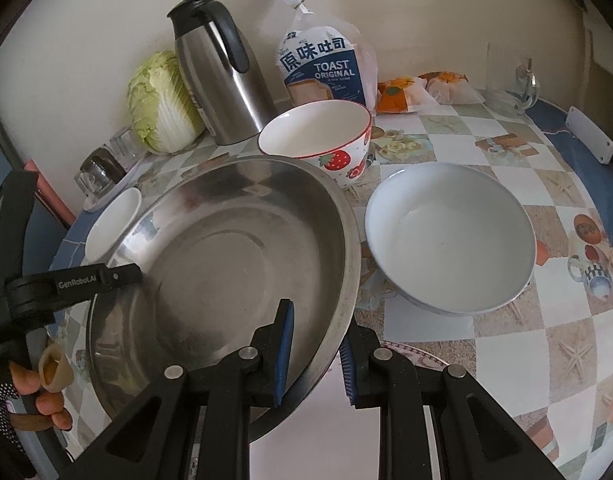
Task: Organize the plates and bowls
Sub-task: 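Lift the steel basin with both tools and carry it toward the white square bowl, then lower the steel basin onto the table and open both tools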
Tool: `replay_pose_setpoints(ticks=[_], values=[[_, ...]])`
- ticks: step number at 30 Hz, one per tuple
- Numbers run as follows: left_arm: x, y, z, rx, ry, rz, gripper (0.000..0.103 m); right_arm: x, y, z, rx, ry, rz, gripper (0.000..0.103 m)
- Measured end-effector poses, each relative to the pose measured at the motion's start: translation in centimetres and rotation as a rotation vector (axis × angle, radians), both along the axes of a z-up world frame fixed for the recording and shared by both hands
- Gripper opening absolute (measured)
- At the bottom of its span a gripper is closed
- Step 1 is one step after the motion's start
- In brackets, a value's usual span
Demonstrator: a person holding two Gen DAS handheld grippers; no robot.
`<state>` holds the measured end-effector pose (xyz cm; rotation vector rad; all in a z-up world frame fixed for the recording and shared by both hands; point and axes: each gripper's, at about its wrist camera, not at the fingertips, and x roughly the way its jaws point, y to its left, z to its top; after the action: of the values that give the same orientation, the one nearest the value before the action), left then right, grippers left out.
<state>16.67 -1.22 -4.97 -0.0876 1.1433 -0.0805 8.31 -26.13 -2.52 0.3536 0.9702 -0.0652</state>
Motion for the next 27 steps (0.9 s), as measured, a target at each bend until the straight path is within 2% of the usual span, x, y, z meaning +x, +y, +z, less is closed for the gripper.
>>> replay_pose_setpoints(ticks=[27], values=[[0.59, -0.56, -0.53, -0.004, -0.03, -0.023, 0.025, 0.37, 0.76, -0.52, -0.064, 0.026, -0.017, 0.025]])
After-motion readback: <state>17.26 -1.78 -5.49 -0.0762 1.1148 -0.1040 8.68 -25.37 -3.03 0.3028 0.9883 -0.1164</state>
